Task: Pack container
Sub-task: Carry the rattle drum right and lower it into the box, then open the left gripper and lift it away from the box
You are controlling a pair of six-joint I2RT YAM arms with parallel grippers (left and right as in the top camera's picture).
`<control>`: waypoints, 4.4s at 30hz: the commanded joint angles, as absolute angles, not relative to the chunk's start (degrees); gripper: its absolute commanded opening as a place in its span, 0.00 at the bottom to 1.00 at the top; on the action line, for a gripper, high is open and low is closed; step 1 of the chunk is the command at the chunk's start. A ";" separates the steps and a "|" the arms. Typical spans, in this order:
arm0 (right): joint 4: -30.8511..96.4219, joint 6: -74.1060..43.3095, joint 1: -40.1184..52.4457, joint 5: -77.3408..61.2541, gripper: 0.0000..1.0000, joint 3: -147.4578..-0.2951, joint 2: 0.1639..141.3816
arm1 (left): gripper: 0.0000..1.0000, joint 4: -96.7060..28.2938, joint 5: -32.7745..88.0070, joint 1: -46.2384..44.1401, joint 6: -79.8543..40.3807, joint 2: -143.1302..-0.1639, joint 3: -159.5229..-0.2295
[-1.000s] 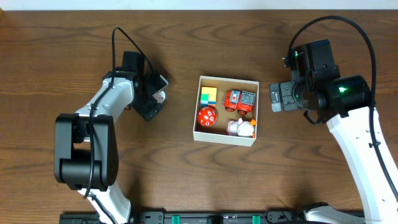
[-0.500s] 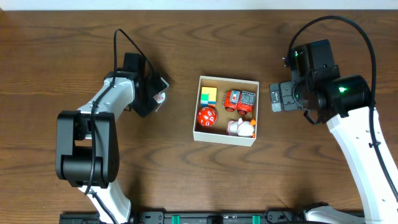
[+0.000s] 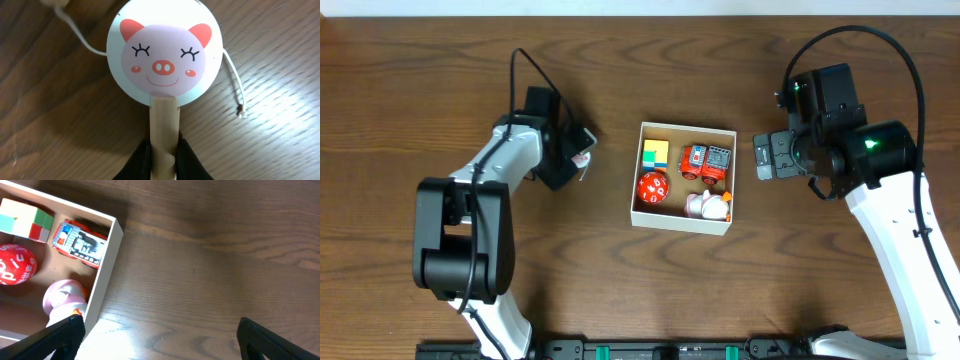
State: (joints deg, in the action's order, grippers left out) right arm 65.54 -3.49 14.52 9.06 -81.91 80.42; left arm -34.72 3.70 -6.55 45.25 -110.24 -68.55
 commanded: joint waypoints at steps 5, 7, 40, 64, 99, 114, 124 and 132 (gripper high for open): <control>65.60 -4.23 14.26 9.63 0.99 -82.59 79.94 | 0.11 -35.07 3.88 -10.13 45.01 -103.37 -69.63; 65.60 -4.23 14.26 9.63 0.99 -82.59 79.94 | 0.10 -34.76 3.86 -10.55 43.13 -100.99 -69.63; 65.60 -4.23 14.26 9.63 0.99 -82.59 79.94 | 0.06 -36.07 13.93 -33.71 -3.79 -88.82 -68.69; 65.60 -4.23 14.26 9.63 0.99 -82.59 79.94 | 0.13 -30.76 10.87 -36.60 -3.27 -93.67 -68.69; 65.60 -4.23 14.26 9.63 0.99 -82.59 79.94 | 0.86 -28.16 7.49 -10.68 2.74 -91.59 -70.04; 65.60 -4.23 14.26 9.63 0.99 -82.59 79.94 | 0.98 -28.60 7.46 -4.40 2.76 -91.59 -69.97; 65.60 -4.23 14.26 9.63 0.99 -82.59 79.94 | 0.98 -28.58 7.46 -4.40 2.76 -91.61 -69.95; 65.60 -4.23 14.26 9.63 0.99 -82.59 79.94 | 0.98 -28.58 7.46 -4.40 2.74 -91.61 -69.93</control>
State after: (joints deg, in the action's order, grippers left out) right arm 65.56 -3.49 14.52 9.06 -81.91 80.42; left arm -28.45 7.92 -4.58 2.81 -92.88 -68.55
